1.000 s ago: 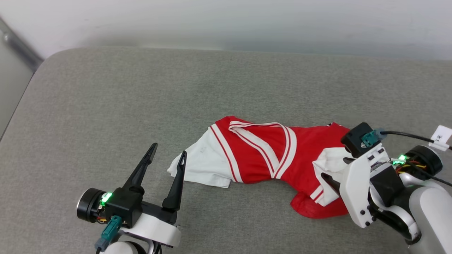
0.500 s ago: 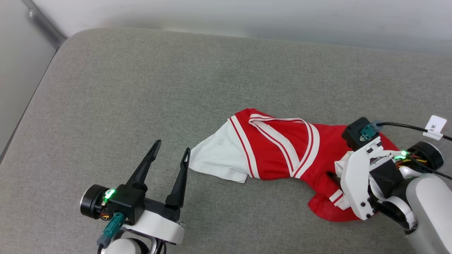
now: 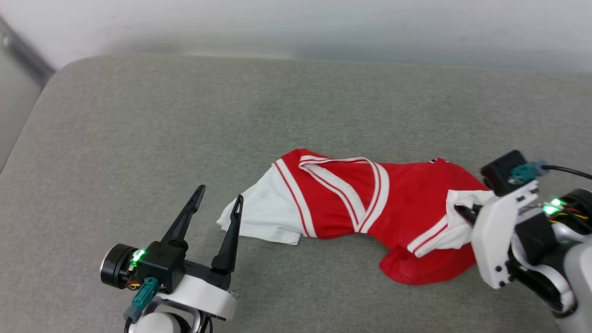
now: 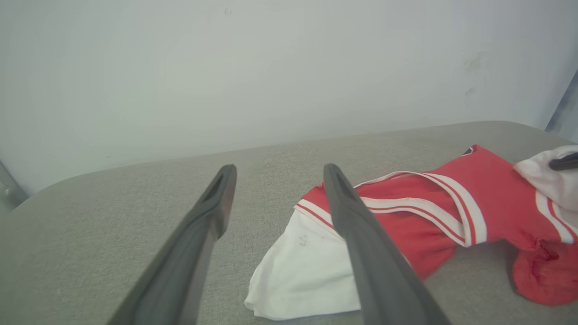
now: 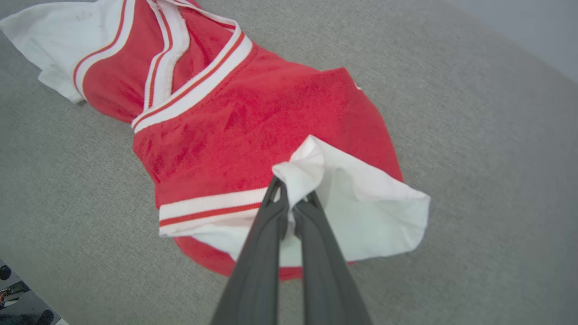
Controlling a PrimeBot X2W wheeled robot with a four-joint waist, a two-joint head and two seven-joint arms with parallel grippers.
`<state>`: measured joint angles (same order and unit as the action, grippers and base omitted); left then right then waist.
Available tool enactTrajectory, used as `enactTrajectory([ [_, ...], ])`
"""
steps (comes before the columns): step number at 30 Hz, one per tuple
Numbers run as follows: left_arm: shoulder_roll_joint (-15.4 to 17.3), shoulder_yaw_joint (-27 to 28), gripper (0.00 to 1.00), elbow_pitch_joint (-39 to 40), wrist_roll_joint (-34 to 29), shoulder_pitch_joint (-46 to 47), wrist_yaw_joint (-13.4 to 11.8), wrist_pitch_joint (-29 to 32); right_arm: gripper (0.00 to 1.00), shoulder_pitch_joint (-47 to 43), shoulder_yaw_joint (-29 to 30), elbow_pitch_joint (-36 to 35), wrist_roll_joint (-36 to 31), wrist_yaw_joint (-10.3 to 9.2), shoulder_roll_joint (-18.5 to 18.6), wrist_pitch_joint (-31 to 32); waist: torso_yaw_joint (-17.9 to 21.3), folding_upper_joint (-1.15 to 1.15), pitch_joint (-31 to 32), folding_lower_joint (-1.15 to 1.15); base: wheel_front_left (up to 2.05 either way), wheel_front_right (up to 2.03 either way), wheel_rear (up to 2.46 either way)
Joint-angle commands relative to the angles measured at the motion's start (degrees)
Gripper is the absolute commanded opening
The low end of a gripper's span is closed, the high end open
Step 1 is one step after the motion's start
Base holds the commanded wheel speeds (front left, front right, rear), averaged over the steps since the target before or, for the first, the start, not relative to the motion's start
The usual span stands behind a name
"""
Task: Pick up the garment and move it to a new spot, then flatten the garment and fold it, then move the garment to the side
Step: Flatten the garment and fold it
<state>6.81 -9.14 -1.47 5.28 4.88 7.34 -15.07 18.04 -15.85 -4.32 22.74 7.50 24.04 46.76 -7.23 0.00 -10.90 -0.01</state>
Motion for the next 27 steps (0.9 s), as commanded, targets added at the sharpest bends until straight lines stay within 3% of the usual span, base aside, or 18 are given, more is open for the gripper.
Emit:
enactTrajectory([
  [1, 0.13, 0.03, 1.00, -0.09, -0.05, -0.40, 0.06, -0.15, 0.00, -1.70, 1.76, -1.36, 0.06, -0.02, -0.21, -0.41, 1.77, 0.00, 0.97, 0.01, 0.00, 0.00, 0.00],
  [11, 0.63, 0.93, 1.00, -0.01, -0.29, -1.37, 0.08, -0.15, 0.00, -15.53, 18.19, -6.82, -2.03, -0.02, -0.94, -1.10, 5.62, 0.00, 2.83, 0.01, 0.00, 0.00, 0.00],
  [17, 0.90, 0.66, 1.00, 0.16, -0.35, -1.73, 0.10, -0.15, 0.00, -21.15, 26.04, -1.93, -3.64, -0.02, -1.91, -4.18, 6.24, 0.00, 2.95, 0.01, 0.00, 0.00, 0.00],
  [25, 1.25, -0.13, 1.00, -0.36, 0.05, -1.11, 0.11, -0.15, 0.00, -21.11, 28.68, 10.82, -7.21, -0.03, -2.13, -11.29, 5.81, 0.00, 3.07, 0.01, 0.00, 0.00, 0.00],
  [26, 1.26, -0.11, 1.00, -0.36, 0.10, -1.02, 0.11, -0.15, 0.16, -20.50, 28.55, 12.29, -7.72, -0.03, -2.16, -12.35, 5.74, 0.00, 3.04, 0.01, 0.00, 0.00, 0.00],
  [27, 1.27, -0.08, 1.00, -0.39, 0.13, -0.97, 0.11, -0.15, 0.62, -19.97, 28.17, 13.49, -8.21, -0.03, -2.00, -13.28, 5.68, 0.00, 3.03, 0.01, 0.00, 0.00, 0.00],
])
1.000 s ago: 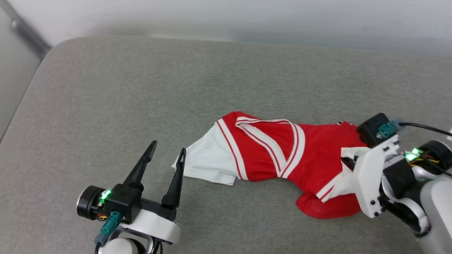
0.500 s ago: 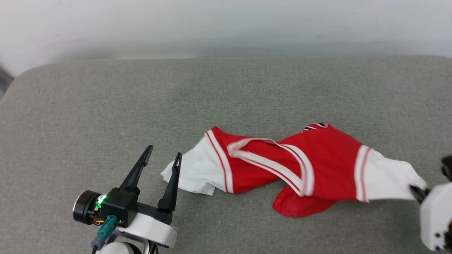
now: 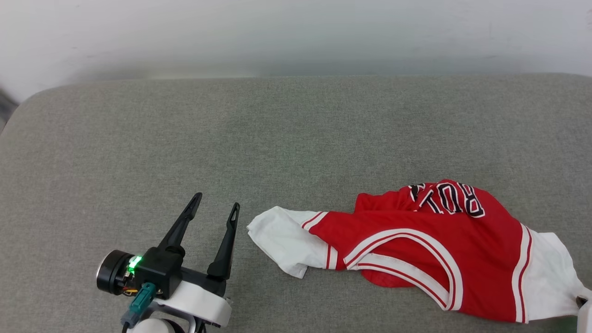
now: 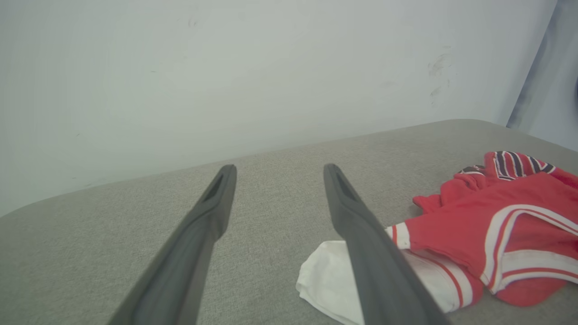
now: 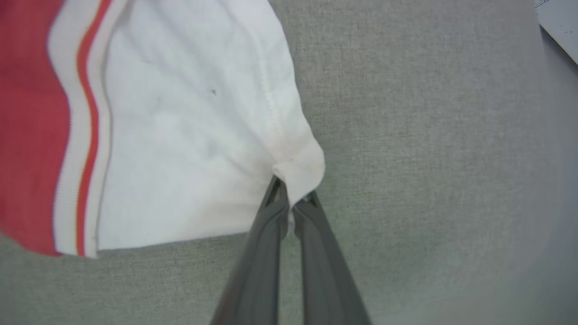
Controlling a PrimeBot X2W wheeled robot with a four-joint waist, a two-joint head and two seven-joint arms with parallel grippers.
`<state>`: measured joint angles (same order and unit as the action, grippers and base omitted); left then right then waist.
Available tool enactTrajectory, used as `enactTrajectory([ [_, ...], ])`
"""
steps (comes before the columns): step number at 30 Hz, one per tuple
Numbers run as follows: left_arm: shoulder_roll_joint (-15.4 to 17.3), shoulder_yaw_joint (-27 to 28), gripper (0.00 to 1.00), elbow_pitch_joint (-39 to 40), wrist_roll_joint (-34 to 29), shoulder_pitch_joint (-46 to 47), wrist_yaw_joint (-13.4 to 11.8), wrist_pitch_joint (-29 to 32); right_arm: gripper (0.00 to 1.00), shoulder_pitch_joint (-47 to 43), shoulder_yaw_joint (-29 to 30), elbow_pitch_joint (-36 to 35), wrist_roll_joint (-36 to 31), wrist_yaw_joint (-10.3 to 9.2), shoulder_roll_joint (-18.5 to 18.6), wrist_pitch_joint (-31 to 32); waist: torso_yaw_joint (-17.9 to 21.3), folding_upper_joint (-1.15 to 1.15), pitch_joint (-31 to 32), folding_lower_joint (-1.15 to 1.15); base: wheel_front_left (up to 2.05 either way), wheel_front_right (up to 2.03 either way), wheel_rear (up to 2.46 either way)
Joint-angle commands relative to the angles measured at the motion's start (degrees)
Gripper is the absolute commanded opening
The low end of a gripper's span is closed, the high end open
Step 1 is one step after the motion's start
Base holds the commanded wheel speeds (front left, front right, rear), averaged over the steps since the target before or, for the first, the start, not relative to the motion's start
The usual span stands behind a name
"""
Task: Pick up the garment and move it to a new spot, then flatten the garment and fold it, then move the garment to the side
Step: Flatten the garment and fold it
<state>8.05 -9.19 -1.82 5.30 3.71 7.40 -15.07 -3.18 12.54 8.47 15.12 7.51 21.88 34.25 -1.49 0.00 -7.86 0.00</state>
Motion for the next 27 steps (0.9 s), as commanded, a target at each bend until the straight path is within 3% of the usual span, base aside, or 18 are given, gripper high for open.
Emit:
enactTrajectory([
  [1, 0.00, 0.04, 1.00, -0.08, 0.15, 0.20, 0.06, -0.15, 1.00, 1.54, -0.53, 1.98, -0.96, -0.04, 0.18, -1.61, -0.10, 0.00, 0.01, 0.00, 0.00, 0.00, 0.00],
  [7, -0.35, 0.52, 1.00, -0.34, 0.34, -0.36, 0.06, -0.15, 1.00, 4.86, -0.27, 4.18, -1.81, -0.04, -0.59, -8.77, 0.05, 0.00, 0.67, 0.00, 0.00, 0.00, 0.00],
  [18, -1.13, 2.09, 1.00, 0.61, 1.51, -1.91, 0.06, -0.15, 1.00, 5.27, -1.37, -6.36, 0.42, -0.04, -2.91, -24.50, 1.14, 0.00, 2.69, 0.00, 0.00, 0.00, 0.00],
  [27, -1.39, 1.94, 1.00, 1.01, 3.14, -2.88, 0.06, -0.15, 1.00, 1.26, -1.16, -13.77, -1.20, -0.04, -10.63, -32.55, 1.87, 0.00, 2.54, 0.00, 0.00, 0.00, 0.00],
])
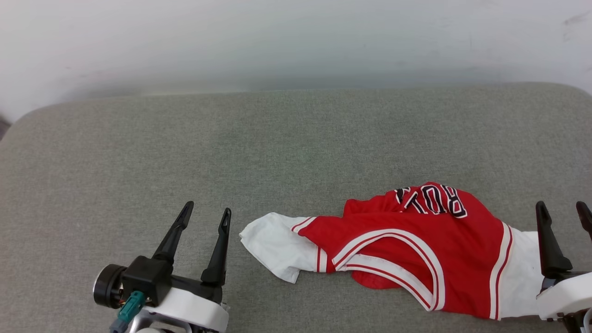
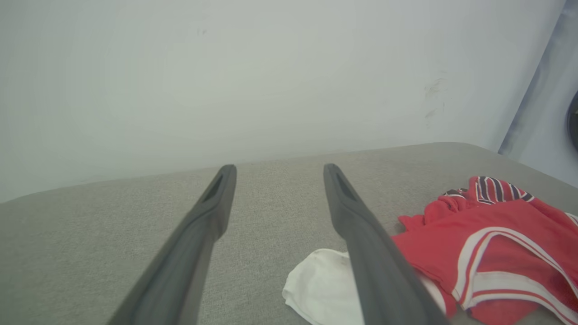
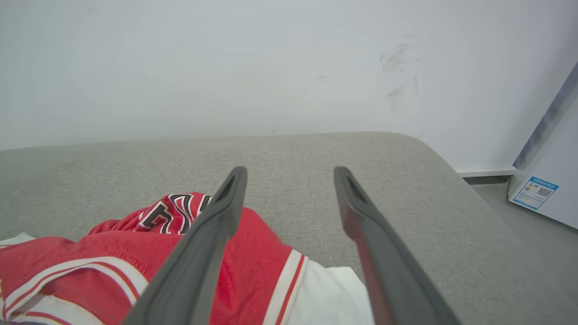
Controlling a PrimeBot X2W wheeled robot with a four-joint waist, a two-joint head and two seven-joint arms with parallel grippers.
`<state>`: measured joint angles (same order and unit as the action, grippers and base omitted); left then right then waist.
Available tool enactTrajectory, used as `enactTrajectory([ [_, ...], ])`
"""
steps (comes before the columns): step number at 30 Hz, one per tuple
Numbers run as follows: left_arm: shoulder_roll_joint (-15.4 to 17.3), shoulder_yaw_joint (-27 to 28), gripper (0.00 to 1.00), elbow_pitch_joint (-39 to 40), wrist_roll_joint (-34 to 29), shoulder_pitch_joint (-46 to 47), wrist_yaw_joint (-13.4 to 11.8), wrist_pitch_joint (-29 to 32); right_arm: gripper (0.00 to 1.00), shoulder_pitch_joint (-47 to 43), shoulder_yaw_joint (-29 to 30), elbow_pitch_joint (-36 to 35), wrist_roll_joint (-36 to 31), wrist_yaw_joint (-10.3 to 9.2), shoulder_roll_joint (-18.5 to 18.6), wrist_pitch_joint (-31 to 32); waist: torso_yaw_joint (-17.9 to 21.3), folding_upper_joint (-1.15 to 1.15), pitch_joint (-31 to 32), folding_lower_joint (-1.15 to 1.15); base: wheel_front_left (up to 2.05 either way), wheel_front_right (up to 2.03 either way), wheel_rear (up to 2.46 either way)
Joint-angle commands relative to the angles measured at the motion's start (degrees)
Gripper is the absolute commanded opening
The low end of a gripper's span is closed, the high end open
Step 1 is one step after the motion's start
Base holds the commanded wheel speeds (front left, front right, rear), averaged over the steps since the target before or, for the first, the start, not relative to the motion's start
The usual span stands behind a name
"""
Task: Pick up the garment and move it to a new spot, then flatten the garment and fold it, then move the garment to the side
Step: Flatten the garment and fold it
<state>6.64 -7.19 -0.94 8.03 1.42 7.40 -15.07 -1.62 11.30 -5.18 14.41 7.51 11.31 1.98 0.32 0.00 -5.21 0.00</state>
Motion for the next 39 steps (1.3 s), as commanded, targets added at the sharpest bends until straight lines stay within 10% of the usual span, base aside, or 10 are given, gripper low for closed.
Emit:
enactTrajectory([
  [1, 0.12, -0.30, 1.00, -0.01, 0.78, -0.55, 0.06, -0.15, 1.00, -0.55, 0.06, -0.54, -0.60, -0.04, -0.69, -0.63, 0.22, 0.00, -0.38, 0.00, 0.00, 0.00, 0.00],
  [7, 4.60, -5.41, 1.00, -3.07, 4.60, 3.78, 0.06, 6.58, 1.00, -0.96, -0.06, -1.81, -1.10, -0.04, -2.51, -0.51, 1.04, 0.00, -2.62, 0.00, 0.00, 0.00, 0.00],
  [20, 12.14, -8.29, 1.00, -0.88, 11.25, 14.35, -0.11, 50.88, 1.00, 2.00, -1.21, -2.70, -1.36, -0.04, -2.91, 0.14, 4.58, 0.00, -9.24, 0.00, 0.00, 0.00, 0.00],
  [34, 15.49, -11.40, 1.00, -4.35, 12.78, 15.37, -0.07, 60.15, 1.00, 3.85, -2.24, 0.93, -2.06, -0.03, -3.46, -2.37, 7.00, 0.00, -14.51, 0.00, 0.00, 0.00, 0.00],
  [35, 15.58, -12.27, 0.94, -4.49, 13.22, 14.97, 0.00, 61.05, 1.00, 4.00, -2.23, 1.09, -2.20, -0.03, -3.41, -2.40, 7.07, 0.00, -14.63, 0.00, 0.00, 0.00, 0.00],
  [37, 16.14, -14.25, 0.00, -4.74, 13.89, 14.32, 0.12, 62.45, 1.00, 4.22, -2.29, 1.38, -2.24, -0.03, -3.33, -2.50, 7.16, 0.00, -14.76, 0.00, 0.00, 0.00, 0.00],
  [39, 16.53, -15.91, 0.00, -5.00, 14.91, 13.72, 0.21, 63.50, 1.00, 4.23, -2.18, 1.78, -2.46, -0.03, -3.26, -2.57, 7.13, 0.00, -14.72, 0.00, 0.00, 0.00, 0.00],
])
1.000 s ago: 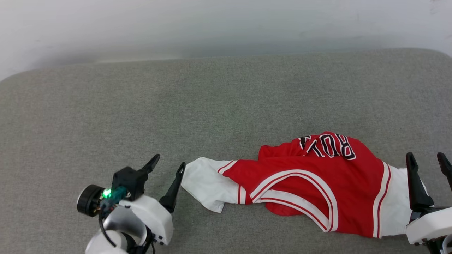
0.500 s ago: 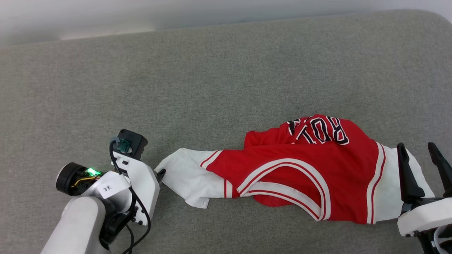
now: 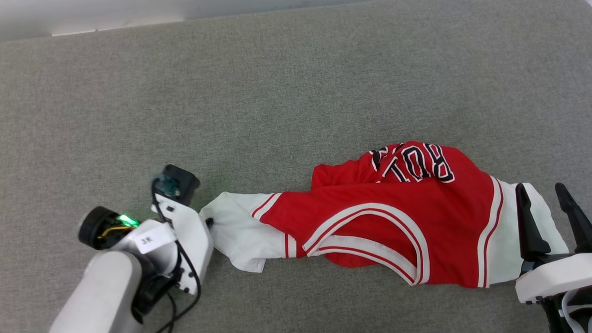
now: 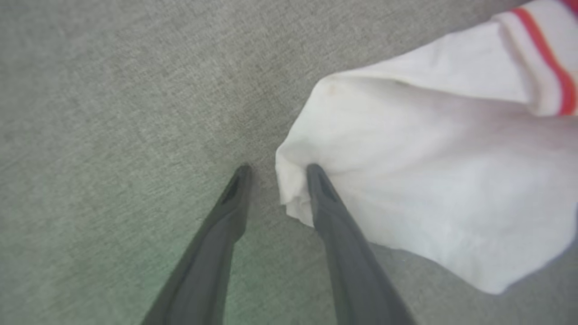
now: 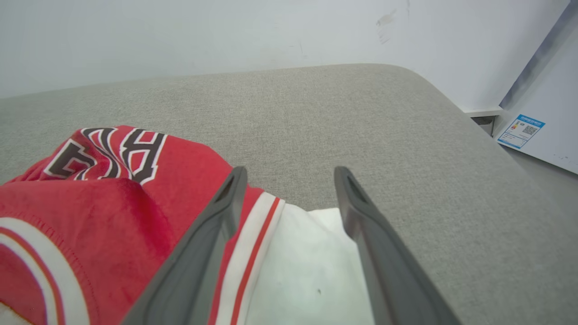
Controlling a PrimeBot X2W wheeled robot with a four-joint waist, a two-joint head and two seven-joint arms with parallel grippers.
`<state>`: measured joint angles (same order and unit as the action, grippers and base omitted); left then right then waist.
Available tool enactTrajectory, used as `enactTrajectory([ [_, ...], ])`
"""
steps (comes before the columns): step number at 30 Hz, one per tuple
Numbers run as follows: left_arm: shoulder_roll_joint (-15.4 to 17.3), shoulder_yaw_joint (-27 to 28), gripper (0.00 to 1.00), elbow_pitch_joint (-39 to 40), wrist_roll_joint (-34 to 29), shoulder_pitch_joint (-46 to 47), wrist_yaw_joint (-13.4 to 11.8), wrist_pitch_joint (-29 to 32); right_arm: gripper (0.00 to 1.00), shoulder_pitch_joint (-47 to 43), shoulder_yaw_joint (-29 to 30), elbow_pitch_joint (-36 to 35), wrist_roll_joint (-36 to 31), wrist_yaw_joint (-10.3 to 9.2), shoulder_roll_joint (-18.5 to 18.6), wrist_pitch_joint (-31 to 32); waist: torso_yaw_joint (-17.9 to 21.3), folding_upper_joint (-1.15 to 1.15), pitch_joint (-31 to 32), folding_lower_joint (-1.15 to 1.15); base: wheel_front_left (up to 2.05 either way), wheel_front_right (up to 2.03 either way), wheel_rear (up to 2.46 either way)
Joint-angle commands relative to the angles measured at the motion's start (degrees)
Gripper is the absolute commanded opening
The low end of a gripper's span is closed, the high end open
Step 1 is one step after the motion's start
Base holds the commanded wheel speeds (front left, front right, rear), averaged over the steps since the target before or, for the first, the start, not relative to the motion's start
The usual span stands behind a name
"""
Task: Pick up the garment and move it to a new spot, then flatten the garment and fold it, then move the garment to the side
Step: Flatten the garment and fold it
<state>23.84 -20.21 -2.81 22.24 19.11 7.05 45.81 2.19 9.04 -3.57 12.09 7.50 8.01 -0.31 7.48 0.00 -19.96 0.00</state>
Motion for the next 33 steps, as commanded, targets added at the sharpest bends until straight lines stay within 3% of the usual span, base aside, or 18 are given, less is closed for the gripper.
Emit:
enactTrajectory([
  [1, -0.34, -3.48, 0.00, -3.33, 0.96, -4.12, 0.58, 2.86, 1.00, 0.47, 0.17, 0.38, -0.20, -0.03, 0.05, -0.31, -0.11, 0.00, 0.13, 0.00, 0.00, 0.00, 0.00],
  [6, 0.46, -3.03, 0.00, -4.59, 0.86, -3.50, -0.11, -0.64, 1.00, 0.30, 0.49, 1.57, -1.17, -0.02, 0.32, 0.26, -0.61, 0.00, 1.46, 0.00, 0.00, 0.00, 0.00],
  [9, 1.00, 0.41, 0.00, -4.27, -0.71, -1.86, -2.90, -7.59, 1.00, -0.74, 0.78, 2.04, -0.97, -0.02, 0.99, 2.59, -1.01, 0.00, 3.26, 0.00, 0.00, 0.00, 0.00],
  [17, 1.94, 5.05, 0.00, -0.68, -1.21, -3.99, -6.19, -18.21, 1.00, -5.95, 3.09, 0.08, 1.60, -0.02, 3.76, 19.45, -2.34, 0.00, 7.27, 0.00, 0.00, 0.00, 0.00],
  [23, 2.74, 5.29, 0.00, 5.92, -0.81, -8.23, -6.67, -19.36, 1.00, -9.48, 5.98, -2.83, 0.71, -0.02, 4.83, 32.87, -3.94, 0.00, 8.09, 0.00, 0.00, 0.00, 0.00],
  [33, 3.32, 4.88, 0.00, 16.53, -1.29, -13.58, -8.46, -19.05, 1.00, -7.17, 8.18, -0.95, -0.51, -0.03, 4.67, 40.26, -6.49, 0.00, 5.95, 0.00, 0.00, 0.00, 0.00],
])
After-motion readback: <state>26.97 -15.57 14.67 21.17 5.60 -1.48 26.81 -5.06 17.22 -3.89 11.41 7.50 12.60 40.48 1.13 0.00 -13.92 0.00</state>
